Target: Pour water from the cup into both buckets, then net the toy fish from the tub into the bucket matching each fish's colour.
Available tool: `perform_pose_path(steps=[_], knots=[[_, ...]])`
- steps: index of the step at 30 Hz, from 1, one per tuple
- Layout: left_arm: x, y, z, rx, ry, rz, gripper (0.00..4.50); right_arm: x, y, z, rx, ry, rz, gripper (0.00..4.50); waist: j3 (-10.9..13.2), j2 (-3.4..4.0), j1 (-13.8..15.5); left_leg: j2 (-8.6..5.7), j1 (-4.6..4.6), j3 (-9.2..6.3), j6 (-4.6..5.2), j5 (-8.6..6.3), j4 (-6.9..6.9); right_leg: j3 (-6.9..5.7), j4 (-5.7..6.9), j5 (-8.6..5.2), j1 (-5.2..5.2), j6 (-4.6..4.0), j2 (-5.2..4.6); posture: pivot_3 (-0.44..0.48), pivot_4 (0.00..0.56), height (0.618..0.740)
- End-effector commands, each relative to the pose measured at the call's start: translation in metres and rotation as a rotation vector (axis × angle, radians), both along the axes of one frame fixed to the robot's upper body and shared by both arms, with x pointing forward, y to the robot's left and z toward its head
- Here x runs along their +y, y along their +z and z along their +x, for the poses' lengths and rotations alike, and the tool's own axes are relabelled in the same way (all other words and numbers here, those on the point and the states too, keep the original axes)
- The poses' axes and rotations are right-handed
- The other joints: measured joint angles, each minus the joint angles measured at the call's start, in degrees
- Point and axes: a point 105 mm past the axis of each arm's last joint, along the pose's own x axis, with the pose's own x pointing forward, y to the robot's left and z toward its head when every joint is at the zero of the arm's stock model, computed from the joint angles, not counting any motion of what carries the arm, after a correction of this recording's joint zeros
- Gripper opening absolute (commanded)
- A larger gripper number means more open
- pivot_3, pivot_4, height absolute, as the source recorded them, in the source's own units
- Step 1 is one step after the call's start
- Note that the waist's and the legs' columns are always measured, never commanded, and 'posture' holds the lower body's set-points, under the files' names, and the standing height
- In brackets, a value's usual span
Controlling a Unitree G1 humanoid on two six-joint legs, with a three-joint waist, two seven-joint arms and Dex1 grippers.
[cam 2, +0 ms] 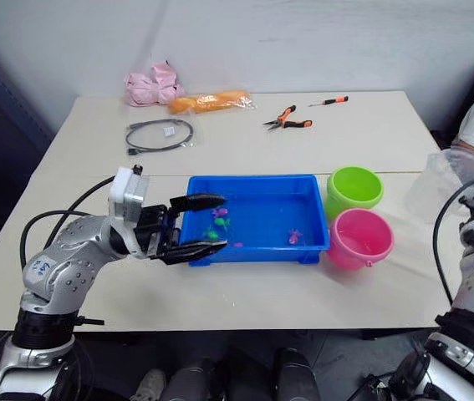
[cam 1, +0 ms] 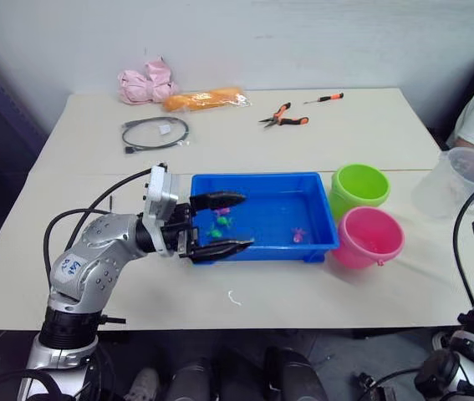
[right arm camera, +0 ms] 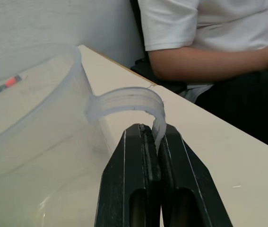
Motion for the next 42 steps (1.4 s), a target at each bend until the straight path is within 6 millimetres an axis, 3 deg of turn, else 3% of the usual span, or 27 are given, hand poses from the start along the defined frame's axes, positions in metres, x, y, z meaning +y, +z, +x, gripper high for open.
perform_pose_path(steps=[1, 9, 14, 19, 26, 31, 34, 37, 42], knots=[[-0.003, 0.003, -0.009, -0.067, -0.037, 0.021, 4.5, -0.016, 0.001, -0.011, -0.054, -0.107, -0.023, 0.04, 0.01, 0.01, -0.02, -0.01, 0.0, 0.02, 0.0, 0.0, 0.0, 0.04, 0.01, 0.0, -0.01, 0.0, 0.0, 0.0, 0.15, 0.74], [-0.004, 0.002, -0.012, -0.051, -0.05, 0.021, 4.5, -0.01, -0.034, -0.009, 0.031, -0.115, -0.01, 0.04, 0.03, 0.06, -0.22, 0.03, 0.03, 0.05, 0.0, 0.0, -0.01, 0.11, 0.02, 0.0, -0.03, 0.0, 0.01, 0.0, 0.15, 0.74], [-0.005, 0.003, -0.01, -0.06, -0.061, 0.032, 4.5, -0.006, -0.041, -0.014, 0.054, -0.087, -0.013, 1.94, 0.03, 0.06, -0.16, 0.02, 0.02, 0.05, -0.01, 0.0, -0.01, 0.12, 0.03, -0.01, -0.03, -0.01, -0.01, 0.0, 0.15, 0.74], [-0.002, -0.003, -0.009, -0.03, -0.055, 0.057, 4.5, -0.003, -0.035, -0.037, 0.066, -0.07, -0.055, 4.42, 0.02, 0.06, 0.07, 0.05, 0.02, 0.0, -0.04, -0.01, -0.02, 0.11, 0.02, -0.02, -0.03, -0.03, 0.0, 0.0, 0.15, 0.74], [0.014, -0.017, 0.0, -0.019, 0.044, 0.097, 4.5, 0.026, -0.029, -0.079, 0.135, 0.072, -0.121, 4.47, 0.01, 0.1, 0.09, 0.14, 0.05, -0.01, -0.13, -0.07, -0.06, 0.14, -0.04, -0.04, -0.03, -0.07, -0.03, 0.0, 0.15, 0.74], [0.051, -0.019, 0.019, -0.062, 0.349, 0.03, 4.5, 0.069, 0.024, -0.098, 0.008, 0.42, -0.346, 4.47, 0.02, 0.27, -0.16, 0.25, 0.1, 0.05, -0.16, -0.21, -0.08, 0.23, -0.25, -0.06, -0.06, -0.11, -0.1, 0.0, 0.15, 0.74], [0.092, -0.034, 0.021, -0.084, 0.614, 0.033, 4.5, 0.097, 0.048, -0.103, -0.053, 0.639, -0.457, 4.47, 0.04, 0.16, -0.39, 0.47, 0.17, 0.13, -0.25, -0.33, -0.08, 0.27, -0.26, -0.08, -0.05, -0.15, 0.03, 0.0, 0.15, 0.74], [0.13, -0.046, 0.018, -0.077, 0.841, 0.05, 4.5, 0.111, 0.056, -0.101, -0.059, 0.772, -0.522, 4.47, 0.05, -0.05, -0.33, 0.52, 0.19, 0.14, -0.22, -0.43, -0.08, 0.24, -0.25, -0.11, -0.06, -0.22, 0.07, 0.0, 0.15, 0.74], [0.208, -0.075, -0.013, -0.042, 1.249, 0.095, 4.5, 0.152, 0.064, -0.098, -0.117, 1.118, -0.719, 4.47, 0.01, -0.2, 0.22, 0.56, 0.19, 0.15, 0.14, -0.76, -0.02, 0.22, -0.35, -0.13, -0.09, -0.32, 0.01, 0.0, 0.15, 0.74]])
